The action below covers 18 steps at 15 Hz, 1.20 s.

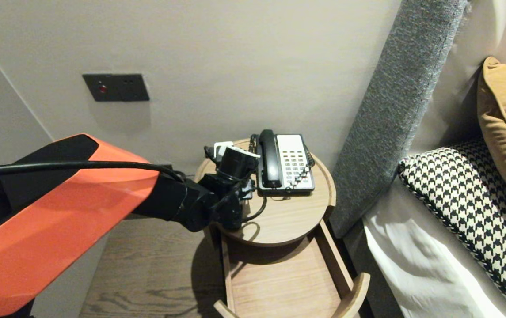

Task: Put the remote controls on the table in the drawer one by one

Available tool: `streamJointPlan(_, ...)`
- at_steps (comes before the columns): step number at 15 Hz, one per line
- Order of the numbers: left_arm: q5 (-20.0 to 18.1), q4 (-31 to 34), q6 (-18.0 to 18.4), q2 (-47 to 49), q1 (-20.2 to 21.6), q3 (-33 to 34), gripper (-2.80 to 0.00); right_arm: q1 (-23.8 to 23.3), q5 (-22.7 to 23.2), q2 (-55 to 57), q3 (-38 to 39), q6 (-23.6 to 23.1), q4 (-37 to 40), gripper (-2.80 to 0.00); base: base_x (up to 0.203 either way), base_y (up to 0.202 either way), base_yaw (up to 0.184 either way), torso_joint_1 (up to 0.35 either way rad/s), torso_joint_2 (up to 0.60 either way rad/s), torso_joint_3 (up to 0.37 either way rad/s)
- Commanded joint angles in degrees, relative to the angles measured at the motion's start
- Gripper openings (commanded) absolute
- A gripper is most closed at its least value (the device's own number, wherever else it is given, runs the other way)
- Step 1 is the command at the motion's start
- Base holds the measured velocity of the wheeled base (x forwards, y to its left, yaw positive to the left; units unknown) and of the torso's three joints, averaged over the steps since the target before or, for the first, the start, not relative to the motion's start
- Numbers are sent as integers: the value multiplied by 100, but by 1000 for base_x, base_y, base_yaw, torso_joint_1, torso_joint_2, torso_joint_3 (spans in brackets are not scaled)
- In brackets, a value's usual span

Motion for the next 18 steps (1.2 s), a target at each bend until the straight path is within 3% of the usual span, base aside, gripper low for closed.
streamJointPlan(1,29,-13,-25,139,2,16,0,0,0,-1,229,0,-5,-280,0,0,0,0,0,0)
streamJointPlan(18,29,-311,28,640,-49,-237,0,0,0,-1,229,0,-5,-280,0,0,0,0,0,0)
